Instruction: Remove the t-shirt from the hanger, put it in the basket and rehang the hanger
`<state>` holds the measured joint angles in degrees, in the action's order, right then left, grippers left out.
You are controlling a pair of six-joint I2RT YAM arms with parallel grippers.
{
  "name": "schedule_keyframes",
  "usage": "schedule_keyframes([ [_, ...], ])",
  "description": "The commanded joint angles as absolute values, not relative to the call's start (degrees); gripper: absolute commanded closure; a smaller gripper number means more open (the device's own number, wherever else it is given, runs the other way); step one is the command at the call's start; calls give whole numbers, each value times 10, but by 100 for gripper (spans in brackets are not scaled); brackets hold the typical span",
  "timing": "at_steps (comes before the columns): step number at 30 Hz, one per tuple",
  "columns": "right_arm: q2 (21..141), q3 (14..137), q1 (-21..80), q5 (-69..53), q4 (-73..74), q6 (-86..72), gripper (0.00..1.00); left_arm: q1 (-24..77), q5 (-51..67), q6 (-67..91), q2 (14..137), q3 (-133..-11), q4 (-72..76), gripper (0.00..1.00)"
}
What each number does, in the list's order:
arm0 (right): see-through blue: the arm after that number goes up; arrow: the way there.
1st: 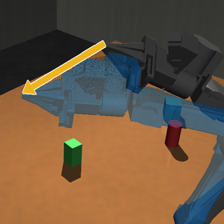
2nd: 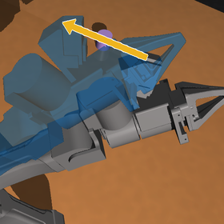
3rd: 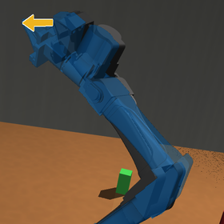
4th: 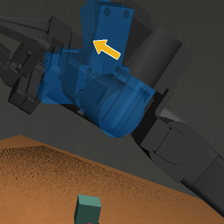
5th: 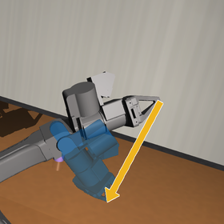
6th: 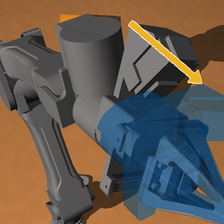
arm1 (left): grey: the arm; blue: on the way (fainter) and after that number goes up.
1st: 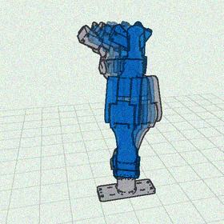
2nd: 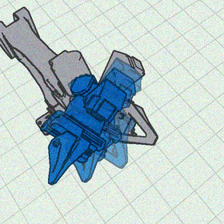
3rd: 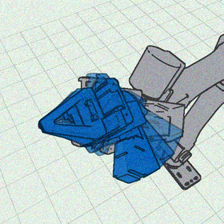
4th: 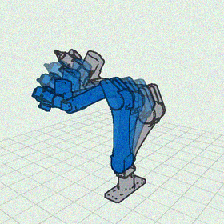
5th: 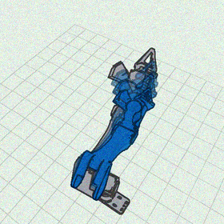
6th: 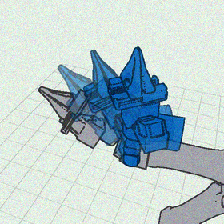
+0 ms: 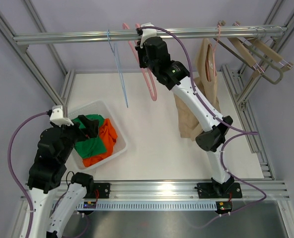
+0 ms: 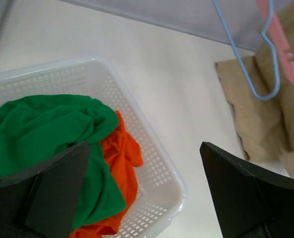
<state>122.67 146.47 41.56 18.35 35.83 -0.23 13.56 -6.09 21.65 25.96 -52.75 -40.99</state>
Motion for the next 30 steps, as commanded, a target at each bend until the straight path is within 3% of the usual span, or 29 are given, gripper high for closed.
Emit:
schedule_keyframes([
  [1,1193,1414,406,182,308,-29,100,139,78,220,262,-535,-361,1],
  [3,1167,1381,406,177,301,-34,100,139,120,210,263,-539,-362,1],
  [5,1138,1348,407,161,294,-40,94,139,175,209,258,-536,-362,1],
  [9,1074,1279,407,122,272,-69,42,139,240,216,249,-526,-361,1],
  [13,1002,1214,406,88,280,-84,31,139,317,225,249,-525,-362,1],
  [19,850,1112,399,96,294,-73,32,139,358,236,230,-536,-361,1],
  [23,785,1085,344,143,339,-54,56,139,386,229,216,-527,-359,1],
  [26,796,1138,285,200,436,-45,57,140,414,213,214,-512,-359,1],
  [30,827,1168,210,206,491,-39,47,156,437,194,205,-476,-361,1],
])
